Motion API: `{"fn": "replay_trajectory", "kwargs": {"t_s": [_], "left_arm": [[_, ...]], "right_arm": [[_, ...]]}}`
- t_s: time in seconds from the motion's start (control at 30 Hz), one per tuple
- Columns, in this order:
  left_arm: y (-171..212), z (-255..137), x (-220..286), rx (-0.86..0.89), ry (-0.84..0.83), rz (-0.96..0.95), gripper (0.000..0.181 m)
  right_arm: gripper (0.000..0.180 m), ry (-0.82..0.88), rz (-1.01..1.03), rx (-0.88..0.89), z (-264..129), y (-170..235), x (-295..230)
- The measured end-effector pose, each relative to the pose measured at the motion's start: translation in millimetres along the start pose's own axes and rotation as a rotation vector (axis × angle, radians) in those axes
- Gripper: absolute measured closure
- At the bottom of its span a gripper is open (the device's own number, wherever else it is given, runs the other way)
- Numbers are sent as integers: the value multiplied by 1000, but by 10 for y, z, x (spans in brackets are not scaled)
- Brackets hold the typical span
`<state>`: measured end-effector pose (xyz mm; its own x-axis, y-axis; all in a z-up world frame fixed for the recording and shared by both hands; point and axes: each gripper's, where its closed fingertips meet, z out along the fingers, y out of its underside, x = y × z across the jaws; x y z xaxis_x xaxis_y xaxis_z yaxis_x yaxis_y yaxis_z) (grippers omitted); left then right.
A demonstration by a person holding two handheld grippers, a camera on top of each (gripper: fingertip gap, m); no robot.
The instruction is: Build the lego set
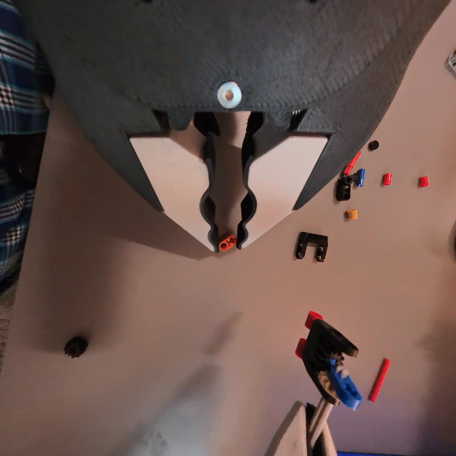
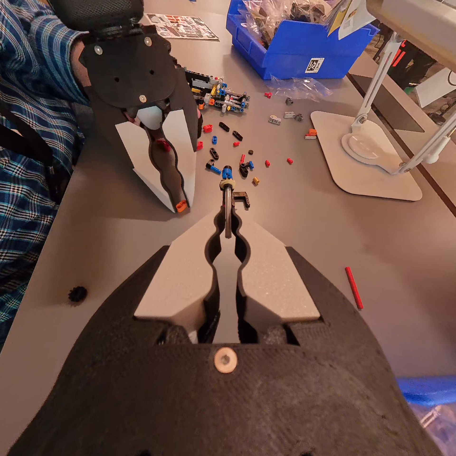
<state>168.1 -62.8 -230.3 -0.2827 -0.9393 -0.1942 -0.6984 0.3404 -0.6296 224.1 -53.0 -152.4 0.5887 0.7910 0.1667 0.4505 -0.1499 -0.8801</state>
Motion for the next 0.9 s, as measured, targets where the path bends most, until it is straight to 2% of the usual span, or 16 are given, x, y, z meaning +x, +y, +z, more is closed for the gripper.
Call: {"fn": "replay_trajectory", "kwargs": {"t_s": [0.23, 0.63, 0.9], "left_arm": [[45, -37, -33, 6, 15, 47, 165], [67, -53, -65, 17, 21, -30, 152], [66, -54, -37, 24, 29, -35, 155]], "right_arm": [[179, -2, -10, 13, -2, -21, -13], [179, 0, -15, 29, -13, -33, -5], [179, 4, -18, 34, -21, -32, 2]]}}
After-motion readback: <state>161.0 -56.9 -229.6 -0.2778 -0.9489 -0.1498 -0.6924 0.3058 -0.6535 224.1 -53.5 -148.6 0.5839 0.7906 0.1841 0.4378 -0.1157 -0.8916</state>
